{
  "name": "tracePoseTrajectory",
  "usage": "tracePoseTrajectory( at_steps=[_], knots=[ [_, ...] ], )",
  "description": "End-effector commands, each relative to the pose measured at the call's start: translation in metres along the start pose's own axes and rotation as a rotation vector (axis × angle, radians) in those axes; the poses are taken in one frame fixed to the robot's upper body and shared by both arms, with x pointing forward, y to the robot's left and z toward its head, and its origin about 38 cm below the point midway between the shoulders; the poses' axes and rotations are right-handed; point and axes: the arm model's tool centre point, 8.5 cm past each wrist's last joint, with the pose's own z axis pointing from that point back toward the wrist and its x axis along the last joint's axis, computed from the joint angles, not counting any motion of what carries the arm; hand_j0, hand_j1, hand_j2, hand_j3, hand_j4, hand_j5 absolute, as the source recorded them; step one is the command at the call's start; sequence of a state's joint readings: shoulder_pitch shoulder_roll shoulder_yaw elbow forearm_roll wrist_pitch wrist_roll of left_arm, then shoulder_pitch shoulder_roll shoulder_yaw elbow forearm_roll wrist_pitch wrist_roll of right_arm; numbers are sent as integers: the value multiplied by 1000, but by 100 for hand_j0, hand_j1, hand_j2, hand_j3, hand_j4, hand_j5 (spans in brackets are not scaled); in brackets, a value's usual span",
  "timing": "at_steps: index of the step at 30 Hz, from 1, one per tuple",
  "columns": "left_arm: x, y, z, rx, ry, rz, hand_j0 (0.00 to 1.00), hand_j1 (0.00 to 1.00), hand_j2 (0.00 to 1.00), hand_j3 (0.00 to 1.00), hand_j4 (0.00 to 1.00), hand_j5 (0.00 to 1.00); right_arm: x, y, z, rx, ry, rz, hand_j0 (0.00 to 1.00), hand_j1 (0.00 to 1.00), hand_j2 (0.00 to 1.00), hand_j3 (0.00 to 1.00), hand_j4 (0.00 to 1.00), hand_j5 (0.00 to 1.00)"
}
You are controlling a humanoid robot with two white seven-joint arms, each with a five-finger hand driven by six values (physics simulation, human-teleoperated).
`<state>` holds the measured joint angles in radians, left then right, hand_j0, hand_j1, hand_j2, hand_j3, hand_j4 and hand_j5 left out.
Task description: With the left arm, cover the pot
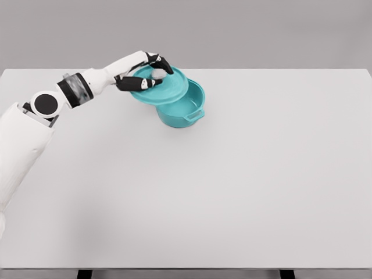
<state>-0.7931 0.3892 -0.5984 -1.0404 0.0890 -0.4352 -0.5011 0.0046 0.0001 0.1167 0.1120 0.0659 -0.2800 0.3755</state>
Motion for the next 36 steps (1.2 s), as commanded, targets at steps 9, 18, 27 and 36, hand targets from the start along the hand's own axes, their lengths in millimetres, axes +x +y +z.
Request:
tracePoseTrajectory(
  at_steps=[9,18,27,36],
  knots=[
    [0,-10,-16,46,-11,17,53,53,53,53,53,53,-1,0,0,1,1,0,100,100,100,100,100,100],
    [-6,-24,-25,34,3,38,53,53,53,53,53,53,0,0,0,0,-1,0,100,100,100,100,100,100],
    [-12,-20,-17,116,11,63,53,53,53,53,53,53,-1,0,0,1,1,1,100,100,100,100,100,100],
    [-16,-33,-19,162,9,80,53,53,53,53,53,53,-1,0,0,1,1,0,100,100,100,100,100,100]
  ],
)
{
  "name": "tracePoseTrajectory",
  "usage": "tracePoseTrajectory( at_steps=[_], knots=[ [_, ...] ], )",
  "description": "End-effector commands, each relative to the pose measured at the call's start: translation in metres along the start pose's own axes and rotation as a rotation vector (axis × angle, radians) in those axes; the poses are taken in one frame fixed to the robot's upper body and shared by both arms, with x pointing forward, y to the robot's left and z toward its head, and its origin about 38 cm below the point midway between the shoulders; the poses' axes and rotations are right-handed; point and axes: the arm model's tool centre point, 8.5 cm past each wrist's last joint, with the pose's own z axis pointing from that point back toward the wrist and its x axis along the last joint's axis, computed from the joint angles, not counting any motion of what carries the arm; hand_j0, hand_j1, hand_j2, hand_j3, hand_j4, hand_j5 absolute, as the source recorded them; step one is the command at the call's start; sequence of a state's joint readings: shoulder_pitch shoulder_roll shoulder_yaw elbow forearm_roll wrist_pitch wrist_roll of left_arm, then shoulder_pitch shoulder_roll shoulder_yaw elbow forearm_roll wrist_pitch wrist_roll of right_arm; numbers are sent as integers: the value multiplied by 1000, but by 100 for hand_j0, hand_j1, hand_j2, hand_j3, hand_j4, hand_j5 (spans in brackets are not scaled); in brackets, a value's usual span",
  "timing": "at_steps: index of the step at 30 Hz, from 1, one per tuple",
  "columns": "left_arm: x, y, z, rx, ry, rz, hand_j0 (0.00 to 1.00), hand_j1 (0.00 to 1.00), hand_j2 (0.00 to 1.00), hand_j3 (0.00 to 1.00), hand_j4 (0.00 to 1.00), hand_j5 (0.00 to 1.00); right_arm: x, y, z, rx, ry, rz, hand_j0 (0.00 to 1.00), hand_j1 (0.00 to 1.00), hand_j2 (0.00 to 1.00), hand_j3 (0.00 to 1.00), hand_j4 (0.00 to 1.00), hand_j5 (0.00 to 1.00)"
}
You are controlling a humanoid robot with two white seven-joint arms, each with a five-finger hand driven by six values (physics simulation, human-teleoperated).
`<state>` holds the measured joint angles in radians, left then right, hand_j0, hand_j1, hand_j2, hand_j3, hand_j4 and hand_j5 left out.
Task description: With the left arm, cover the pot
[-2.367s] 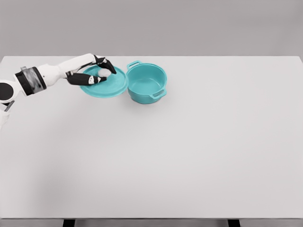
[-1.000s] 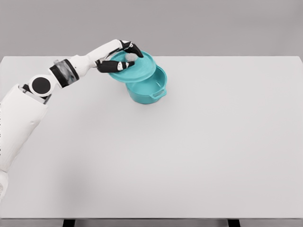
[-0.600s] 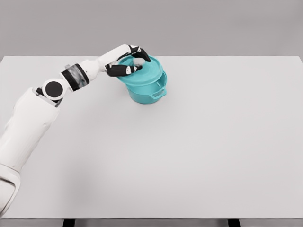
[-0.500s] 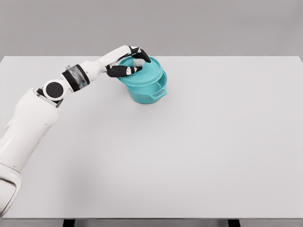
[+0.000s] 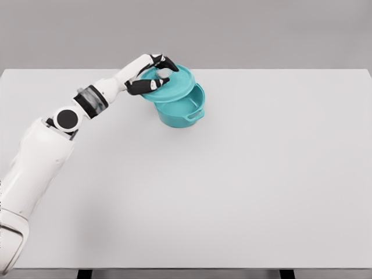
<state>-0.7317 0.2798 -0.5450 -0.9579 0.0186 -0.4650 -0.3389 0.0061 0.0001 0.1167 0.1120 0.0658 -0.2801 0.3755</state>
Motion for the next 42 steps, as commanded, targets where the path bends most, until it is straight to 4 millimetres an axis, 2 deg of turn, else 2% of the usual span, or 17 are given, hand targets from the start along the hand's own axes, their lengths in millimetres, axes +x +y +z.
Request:
tracePoseTrajectory(
  at_steps=[1,7,13,25,37,42],
  knots=[
    [1,-2,-3,8,-5,7,53,53,53,53,53,53,0,0,0,0,1,0,100,100,100,100,100,100],
    [-5,-6,-1,-6,19,-4,53,53,53,53,53,53,1,0,0,0,-2,1,100,100,100,100,100,100],
    [-1,-16,-10,-20,11,-13,53,53,53,53,53,53,1,0,0,0,-2,1,100,100,100,100,100,100],
    [-3,-26,-13,-26,18,-7,53,53,53,53,53,53,0,0,0,0,-1,0,100,100,100,100,100,100],
    [-4,-29,-15,-26,23,3,53,53,53,53,53,53,0,0,0,0,-1,0,100,100,100,100,100,100],
    [-8,-23,-16,44,37,14,53,53,53,53,53,53,0,0,0,0,-1,0,100,100,100,100,100,100]
  ],
)
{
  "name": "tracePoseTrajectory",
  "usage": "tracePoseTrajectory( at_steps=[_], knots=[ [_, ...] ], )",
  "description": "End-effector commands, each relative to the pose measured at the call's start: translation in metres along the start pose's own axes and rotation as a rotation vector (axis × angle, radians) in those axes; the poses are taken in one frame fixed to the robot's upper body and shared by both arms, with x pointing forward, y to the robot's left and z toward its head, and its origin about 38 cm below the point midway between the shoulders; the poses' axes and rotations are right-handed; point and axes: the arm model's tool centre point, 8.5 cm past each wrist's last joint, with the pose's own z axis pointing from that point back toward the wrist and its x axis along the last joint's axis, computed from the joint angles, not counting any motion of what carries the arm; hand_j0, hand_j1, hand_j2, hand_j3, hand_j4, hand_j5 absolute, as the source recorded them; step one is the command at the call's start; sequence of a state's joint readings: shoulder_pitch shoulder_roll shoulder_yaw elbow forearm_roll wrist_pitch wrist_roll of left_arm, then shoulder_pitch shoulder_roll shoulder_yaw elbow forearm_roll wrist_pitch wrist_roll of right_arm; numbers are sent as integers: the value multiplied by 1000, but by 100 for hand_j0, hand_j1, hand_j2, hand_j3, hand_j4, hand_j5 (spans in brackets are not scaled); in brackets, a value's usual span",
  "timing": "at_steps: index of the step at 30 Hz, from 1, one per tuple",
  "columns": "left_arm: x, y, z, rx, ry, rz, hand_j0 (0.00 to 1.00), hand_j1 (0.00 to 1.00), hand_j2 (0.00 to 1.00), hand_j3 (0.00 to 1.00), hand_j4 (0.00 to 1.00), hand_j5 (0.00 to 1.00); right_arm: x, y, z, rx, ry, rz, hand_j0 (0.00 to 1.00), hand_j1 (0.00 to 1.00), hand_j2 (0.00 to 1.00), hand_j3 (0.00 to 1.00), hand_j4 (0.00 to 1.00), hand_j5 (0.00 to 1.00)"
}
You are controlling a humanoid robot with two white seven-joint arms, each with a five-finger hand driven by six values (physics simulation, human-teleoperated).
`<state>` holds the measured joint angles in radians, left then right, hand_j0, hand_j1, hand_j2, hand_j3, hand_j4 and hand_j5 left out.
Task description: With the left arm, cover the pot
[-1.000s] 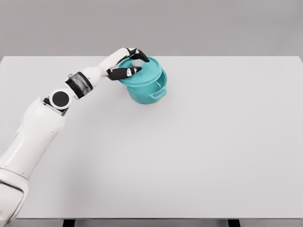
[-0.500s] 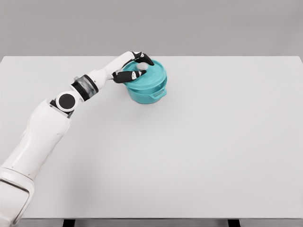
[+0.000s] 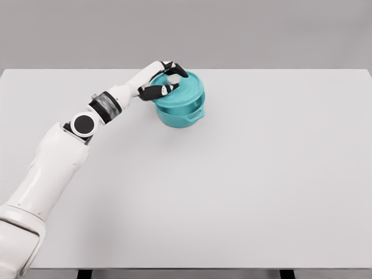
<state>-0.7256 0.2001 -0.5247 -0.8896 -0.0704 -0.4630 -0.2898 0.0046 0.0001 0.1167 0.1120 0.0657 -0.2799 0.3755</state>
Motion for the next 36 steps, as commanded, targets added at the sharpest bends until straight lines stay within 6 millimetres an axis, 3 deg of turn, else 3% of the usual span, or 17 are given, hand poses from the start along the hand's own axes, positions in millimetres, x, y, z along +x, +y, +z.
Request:
tracePoseTrajectory(
  at_steps=[1,15,36],
  knots=[
    [-2,2,0,31,4,10,53,53,53,53,53,53,-1,0,0,1,1,1,100,100,100,100,100,100],
    [-7,-11,-6,5,41,-13,53,53,53,53,53,53,-1,0,0,1,1,0,100,100,100,100,100,100],
    [-11,-15,-5,-1,54,-11,53,53,53,53,53,53,-1,0,0,1,1,1,100,100,100,100,100,100]
  ],
)
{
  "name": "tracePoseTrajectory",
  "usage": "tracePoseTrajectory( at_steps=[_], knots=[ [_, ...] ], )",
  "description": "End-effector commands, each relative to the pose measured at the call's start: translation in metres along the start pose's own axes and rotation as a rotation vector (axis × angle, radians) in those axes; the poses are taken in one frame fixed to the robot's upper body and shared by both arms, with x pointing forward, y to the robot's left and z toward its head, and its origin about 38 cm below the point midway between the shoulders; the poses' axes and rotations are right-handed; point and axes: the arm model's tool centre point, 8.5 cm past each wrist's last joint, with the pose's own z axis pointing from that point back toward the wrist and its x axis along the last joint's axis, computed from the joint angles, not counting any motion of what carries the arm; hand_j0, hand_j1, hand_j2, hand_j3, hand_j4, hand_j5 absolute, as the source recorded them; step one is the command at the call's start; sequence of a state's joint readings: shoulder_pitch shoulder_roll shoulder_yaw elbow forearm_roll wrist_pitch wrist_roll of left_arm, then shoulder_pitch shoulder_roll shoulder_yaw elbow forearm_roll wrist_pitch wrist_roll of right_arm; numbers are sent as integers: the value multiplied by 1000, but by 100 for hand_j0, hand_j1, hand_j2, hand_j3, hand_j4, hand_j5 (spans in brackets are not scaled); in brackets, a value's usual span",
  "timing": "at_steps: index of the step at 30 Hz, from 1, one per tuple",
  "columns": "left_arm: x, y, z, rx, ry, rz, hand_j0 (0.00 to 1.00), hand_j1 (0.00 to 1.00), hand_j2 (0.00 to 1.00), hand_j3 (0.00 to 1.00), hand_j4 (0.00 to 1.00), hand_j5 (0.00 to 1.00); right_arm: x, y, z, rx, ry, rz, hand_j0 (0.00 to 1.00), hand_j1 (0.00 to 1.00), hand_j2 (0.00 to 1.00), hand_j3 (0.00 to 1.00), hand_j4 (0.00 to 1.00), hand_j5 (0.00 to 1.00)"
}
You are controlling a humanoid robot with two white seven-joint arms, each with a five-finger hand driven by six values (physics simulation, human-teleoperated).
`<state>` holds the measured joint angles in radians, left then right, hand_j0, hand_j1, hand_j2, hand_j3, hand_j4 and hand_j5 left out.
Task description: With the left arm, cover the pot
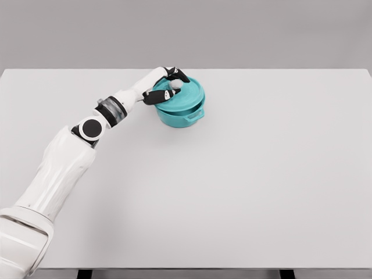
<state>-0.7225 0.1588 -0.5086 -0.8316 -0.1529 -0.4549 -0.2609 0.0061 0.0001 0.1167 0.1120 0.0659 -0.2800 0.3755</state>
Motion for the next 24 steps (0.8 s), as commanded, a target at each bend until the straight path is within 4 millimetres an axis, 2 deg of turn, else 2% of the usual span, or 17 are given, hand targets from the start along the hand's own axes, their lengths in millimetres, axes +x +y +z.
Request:
tracePoseTrajectory(
  at_steps=[1,8,24],
  knots=[
    [0,1,0,5,1,7,53,53,53,53,53,53,0,0,0,1,0,2,100,100,100,100,100,100],
    [-3,4,0,41,13,10,53,53,53,53,53,53,0,0,0,1,0,2,100,100,100,100,100,100],
    [-4,-6,-4,26,17,22,53,53,53,53,53,53,1,0,0,0,0,2,100,100,100,100,100,100]
  ],
)
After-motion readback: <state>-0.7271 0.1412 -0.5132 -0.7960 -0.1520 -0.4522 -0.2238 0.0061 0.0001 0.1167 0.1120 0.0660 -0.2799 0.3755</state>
